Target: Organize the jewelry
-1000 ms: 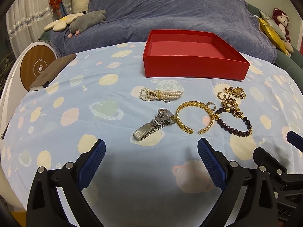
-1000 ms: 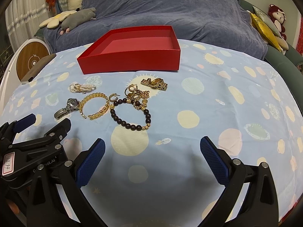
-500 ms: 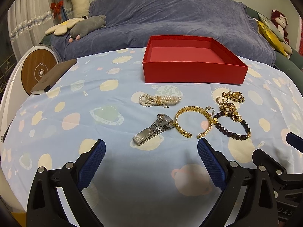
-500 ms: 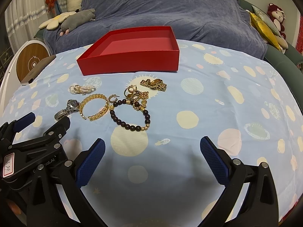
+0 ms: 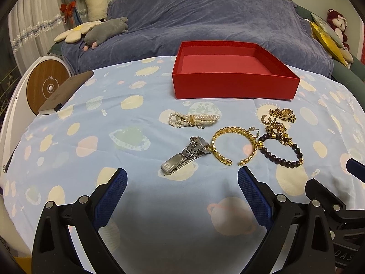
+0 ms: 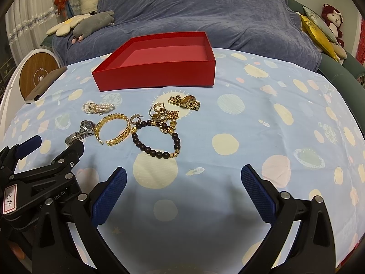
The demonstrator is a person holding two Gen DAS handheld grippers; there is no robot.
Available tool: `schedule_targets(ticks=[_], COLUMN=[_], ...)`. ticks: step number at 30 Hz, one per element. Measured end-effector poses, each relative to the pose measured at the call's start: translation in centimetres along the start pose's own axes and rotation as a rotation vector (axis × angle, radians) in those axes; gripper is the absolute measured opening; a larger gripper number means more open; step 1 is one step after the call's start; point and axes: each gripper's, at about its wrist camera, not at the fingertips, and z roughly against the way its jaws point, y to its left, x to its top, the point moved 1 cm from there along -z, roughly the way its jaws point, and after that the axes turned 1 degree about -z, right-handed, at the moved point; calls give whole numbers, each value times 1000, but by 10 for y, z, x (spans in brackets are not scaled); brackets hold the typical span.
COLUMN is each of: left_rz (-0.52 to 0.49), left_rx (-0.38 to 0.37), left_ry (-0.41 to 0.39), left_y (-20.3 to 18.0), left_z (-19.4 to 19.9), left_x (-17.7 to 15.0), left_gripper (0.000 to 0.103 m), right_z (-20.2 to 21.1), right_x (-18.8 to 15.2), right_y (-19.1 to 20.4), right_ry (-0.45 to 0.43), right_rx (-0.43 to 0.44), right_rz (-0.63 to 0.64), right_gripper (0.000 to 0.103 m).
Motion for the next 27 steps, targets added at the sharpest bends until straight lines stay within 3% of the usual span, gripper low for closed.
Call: schedule_targets(ticks=[6, 15, 18, 25, 27], left_rz=[2, 38, 53, -21, -23], left_rx=[-33, -135, -160, -164, -166], left_ry=[53, 58, 77, 63, 76], left_y=[4, 9, 2, -27, -33], left_z=[-6, -12, -17, -28, -34], left_x=[0, 8, 9, 17, 18], left_gripper=[96, 96, 96, 95, 89], right_z=[3, -3, -5, -3, -5], right_x=[4, 9, 9, 13, 14], right_y=[-4, -20, -24, -35, -38], right_ry=[-6, 8, 21, 16, 22], right_rx=[4, -7, -1, 6, 7], right_rz=[-8, -71, -85, -117, -125], right_gripper=[98, 98, 98, 98, 98])
